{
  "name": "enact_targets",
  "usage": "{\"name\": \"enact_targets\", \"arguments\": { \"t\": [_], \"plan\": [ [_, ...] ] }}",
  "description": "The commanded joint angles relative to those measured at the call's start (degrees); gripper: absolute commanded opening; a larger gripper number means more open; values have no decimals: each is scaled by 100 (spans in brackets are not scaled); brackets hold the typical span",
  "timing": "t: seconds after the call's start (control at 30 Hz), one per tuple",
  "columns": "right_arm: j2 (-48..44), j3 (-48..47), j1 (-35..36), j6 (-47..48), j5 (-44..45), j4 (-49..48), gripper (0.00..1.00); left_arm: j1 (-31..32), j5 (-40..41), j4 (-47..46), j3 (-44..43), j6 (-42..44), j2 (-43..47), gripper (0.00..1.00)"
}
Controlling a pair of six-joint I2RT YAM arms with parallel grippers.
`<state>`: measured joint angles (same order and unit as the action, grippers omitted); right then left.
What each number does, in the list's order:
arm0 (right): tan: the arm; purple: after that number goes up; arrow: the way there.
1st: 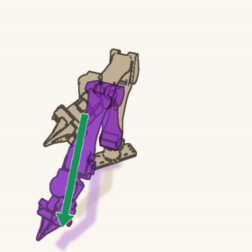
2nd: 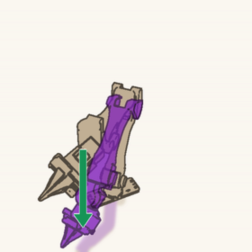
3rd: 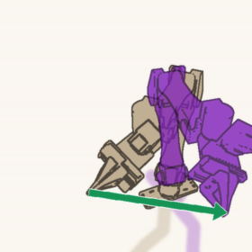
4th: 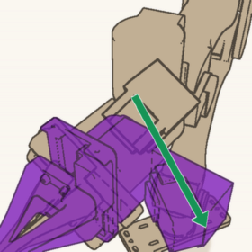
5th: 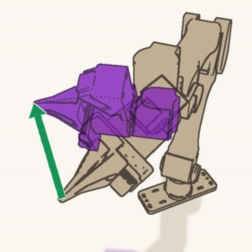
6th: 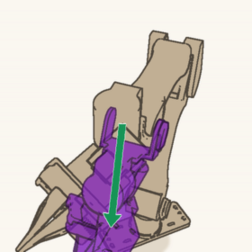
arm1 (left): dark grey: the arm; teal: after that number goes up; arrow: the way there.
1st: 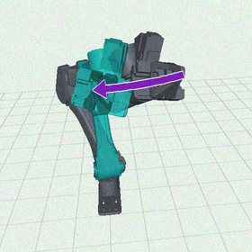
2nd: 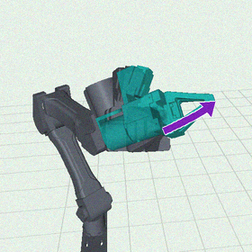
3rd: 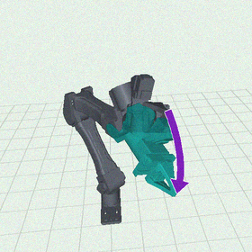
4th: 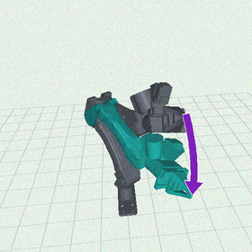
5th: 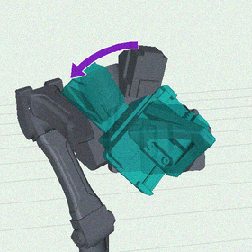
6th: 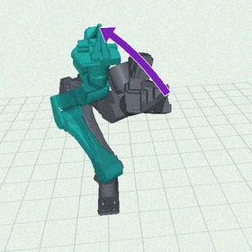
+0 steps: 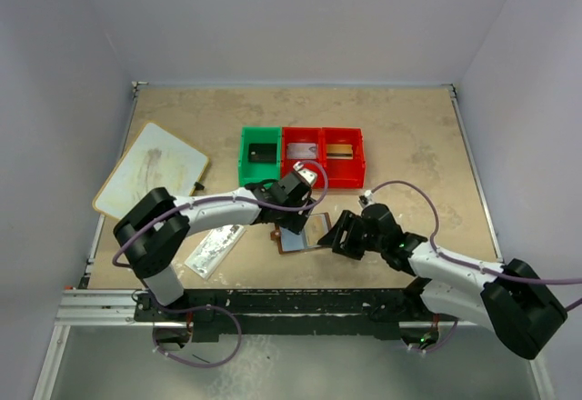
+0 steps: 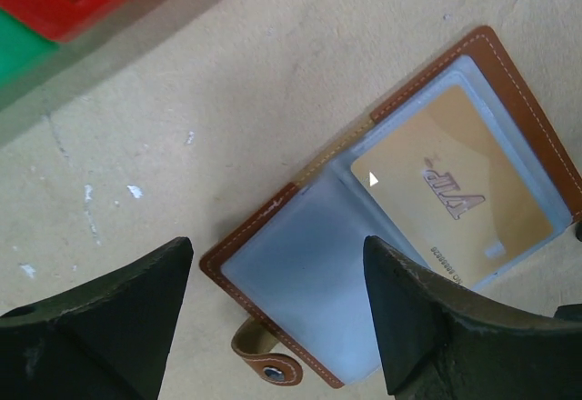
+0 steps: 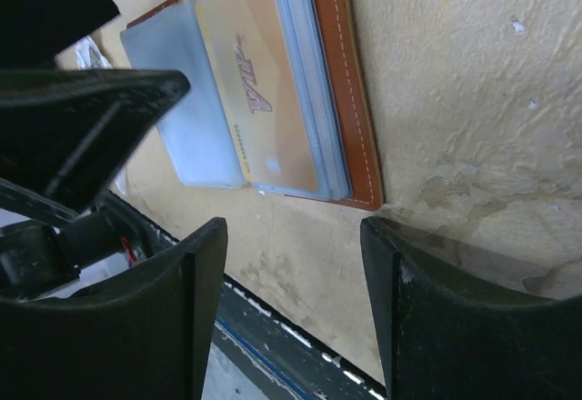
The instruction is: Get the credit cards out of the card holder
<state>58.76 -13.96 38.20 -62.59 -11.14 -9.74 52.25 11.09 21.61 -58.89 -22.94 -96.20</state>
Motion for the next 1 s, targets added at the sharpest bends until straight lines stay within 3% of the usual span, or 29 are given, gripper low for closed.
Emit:
{"name": "enact_targets", "arguments": {
  "t": [0.0,0.23,0.43,0.67,0.97],
  "plan": [
    [270,-142,-33,-146,-33,-287,64,178,-90,-193,-154,67,-120,73],
    [734,-384,-215,-126,327,-148,62,331,-478,-473,258,-209,8,66],
    [1325,-639,-596,301,133,-314,62,599,-736,-897,844,-747,408,60],
    [1817,-1368,-679,1683,103,153,62,1144,-783,-1549,1007,-1425,488,58],
    [1940,-1695,-673,3186,-611,88,59,2101,-617,-1659,272,-1607,-227,58]
  ]
}}
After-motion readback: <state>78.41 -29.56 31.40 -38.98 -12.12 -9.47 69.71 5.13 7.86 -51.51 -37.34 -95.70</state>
